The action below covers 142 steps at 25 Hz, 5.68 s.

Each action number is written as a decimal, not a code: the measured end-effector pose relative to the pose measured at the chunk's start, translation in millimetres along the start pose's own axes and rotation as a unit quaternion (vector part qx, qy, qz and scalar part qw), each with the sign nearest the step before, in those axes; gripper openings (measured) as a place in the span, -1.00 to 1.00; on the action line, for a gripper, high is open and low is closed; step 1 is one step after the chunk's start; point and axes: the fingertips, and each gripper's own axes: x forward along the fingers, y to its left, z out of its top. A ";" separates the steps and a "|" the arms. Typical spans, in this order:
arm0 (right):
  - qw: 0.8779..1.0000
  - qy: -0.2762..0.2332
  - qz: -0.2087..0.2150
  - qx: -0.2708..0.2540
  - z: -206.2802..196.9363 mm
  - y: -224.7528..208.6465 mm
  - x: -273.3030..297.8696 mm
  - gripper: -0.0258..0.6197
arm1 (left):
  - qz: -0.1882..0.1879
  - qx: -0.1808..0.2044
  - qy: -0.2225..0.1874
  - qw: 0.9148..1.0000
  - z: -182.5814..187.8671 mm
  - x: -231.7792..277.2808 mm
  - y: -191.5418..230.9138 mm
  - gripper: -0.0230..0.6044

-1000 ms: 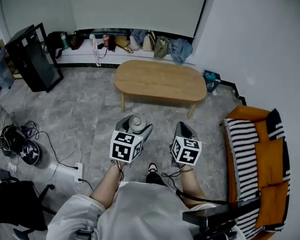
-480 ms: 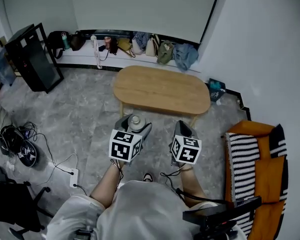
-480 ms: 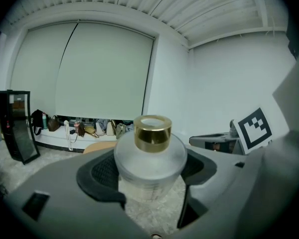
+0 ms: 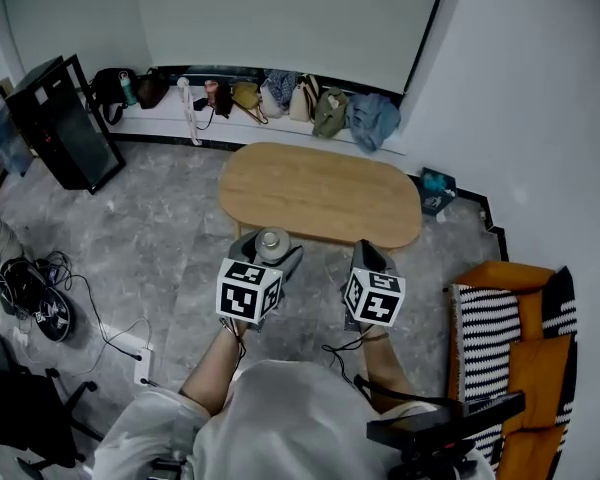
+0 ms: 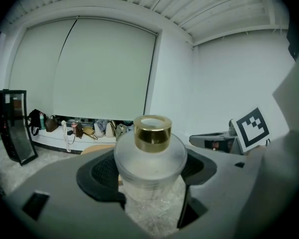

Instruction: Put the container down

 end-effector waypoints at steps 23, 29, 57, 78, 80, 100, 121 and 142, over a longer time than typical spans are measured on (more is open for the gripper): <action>1.000 0.014 -0.009 0.026 13.8 -53.4 96.7 -0.85 | 0.001 0.003 0.007 1.000 35.8 103.7 33.9 0.16; 1.000 0.007 -0.013 0.016 39.2 -57.1 132.4 -0.85 | -0.004 0.006 -0.003 1.000 60.1 135.2 55.0 0.16; 1.000 0.020 -0.019 -0.012 140.1 -77.1 350.4 -0.85 | -0.010 0.001 -0.009 1.000 156.1 312.5 198.4 0.16; 0.995 0.094 0.026 0.011 110.5 -129.1 443.9 -0.85 | 0.022 -0.038 0.044 0.998 127.3 394.2 207.0 0.16; 0.994 0.109 0.028 0.013 94.5 -135.5 449.3 -0.85 | 0.026 -0.043 0.049 0.998 116.8 401.4 208.0 0.16; 0.978 0.197 0.070 0.023 -70.9 -155.7 528.8 -0.85 | 0.099 -0.101 0.093 0.986 -59.4 471.9 238.5 0.16; 0.965 0.250 0.073 0.031 -220.5 -144.2 568.3 -0.85 | 0.031 -0.069 0.148 0.986 -210.8 528.1 231.9 0.16; 0.963 0.257 0.077 0.023 -232.1 -152.2 621.9 -0.85 | 0.042 -0.050 0.145 0.987 -225.4 614.3 264.3 0.16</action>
